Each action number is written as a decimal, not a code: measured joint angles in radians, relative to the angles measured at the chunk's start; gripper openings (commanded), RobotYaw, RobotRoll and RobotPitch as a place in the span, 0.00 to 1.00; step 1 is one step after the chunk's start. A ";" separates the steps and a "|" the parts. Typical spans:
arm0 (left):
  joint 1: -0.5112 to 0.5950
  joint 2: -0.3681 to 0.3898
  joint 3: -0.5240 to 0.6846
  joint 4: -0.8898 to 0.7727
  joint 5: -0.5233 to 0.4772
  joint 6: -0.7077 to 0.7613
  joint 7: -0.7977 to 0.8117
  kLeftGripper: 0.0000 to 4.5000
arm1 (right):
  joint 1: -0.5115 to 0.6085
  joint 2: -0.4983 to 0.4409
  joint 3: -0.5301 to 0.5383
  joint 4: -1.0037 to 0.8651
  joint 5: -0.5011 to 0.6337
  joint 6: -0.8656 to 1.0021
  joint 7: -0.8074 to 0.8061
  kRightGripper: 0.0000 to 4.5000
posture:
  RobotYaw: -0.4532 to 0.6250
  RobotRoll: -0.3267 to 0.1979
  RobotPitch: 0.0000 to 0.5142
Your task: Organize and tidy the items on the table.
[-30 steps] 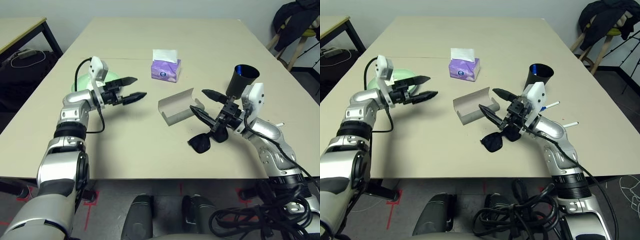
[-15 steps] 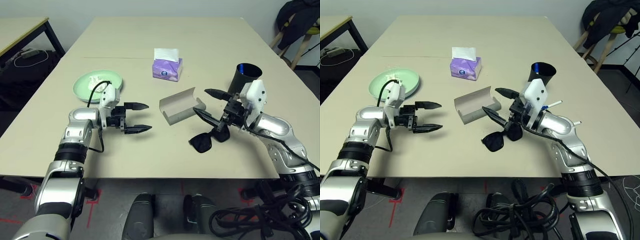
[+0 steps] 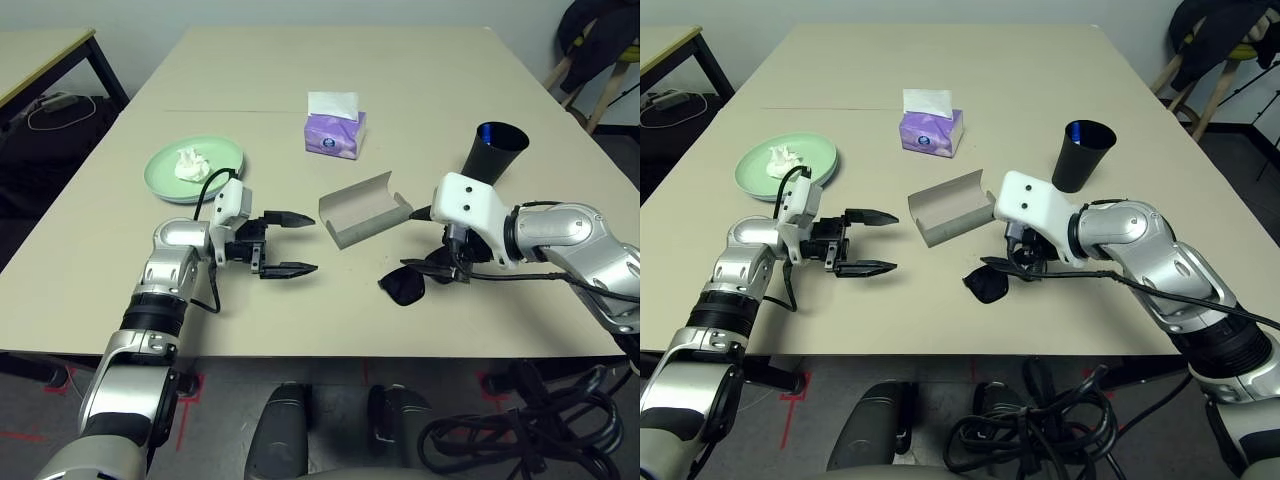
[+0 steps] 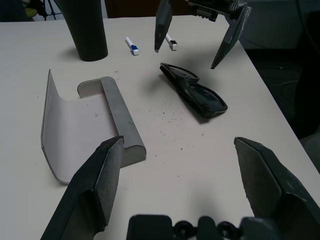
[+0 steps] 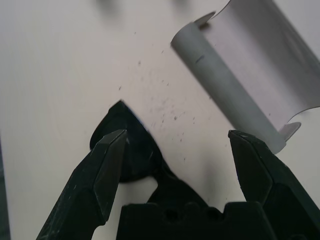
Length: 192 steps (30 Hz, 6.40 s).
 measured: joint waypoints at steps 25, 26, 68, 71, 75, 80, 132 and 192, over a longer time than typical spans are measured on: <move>0.029 -0.065 -0.015 -0.051 -0.005 0.016 0.084 0.99 | -0.312 -0.018 0.267 0.211 -0.378 -0.352 0.411 1.00 | 0.58 0.62 0.27; 0.028 -0.065 -0.015 -0.048 -0.005 0.016 0.084 0.99 | -0.312 -0.017 0.267 0.221 -0.386 -0.372 0.420 1.00 | 0.59 0.62 0.27; 0.029 -0.064 -0.030 -0.077 -0.005 0.014 0.108 0.99 | -0.246 0.098 0.264 0.267 -0.511 -0.447 0.452 1.00 | 0.61 0.62 0.26; 0.031 -0.061 -0.031 -0.078 -0.005 0.014 0.112 0.99 | -0.246 0.099 0.264 0.268 -0.515 -0.447 0.453 1.00 | 0.61 0.62 0.26; 0.031 -0.057 -0.032 -0.079 -0.005 0.014 0.113 0.99 | -0.245 0.100 0.264 0.268 -0.518 -0.447 0.454 1.00 | 0.61 0.62 0.26; 0.031 -0.056 -0.032 -0.079 -0.005 0.014 0.113 1.00 | -0.243 0.100 0.263 0.268 -0.518 -0.447 0.459 0.71 | 0.61 0.62 0.25; 0.105 -0.027 -0.016 -0.276 -0.038 0.112 0.267 1.00 | -0.522 0.359 0.186 0.719 -0.705 -0.729 0.103 0.09 | 0.64 0.62 0.21; 0.101 -0.012 -0.031 -0.306 -0.023 0.126 0.363 1.00 | -0.397 0.378 0.186 0.710 -0.780 -0.742 0.027 0.40 | 0.63 0.62 0.18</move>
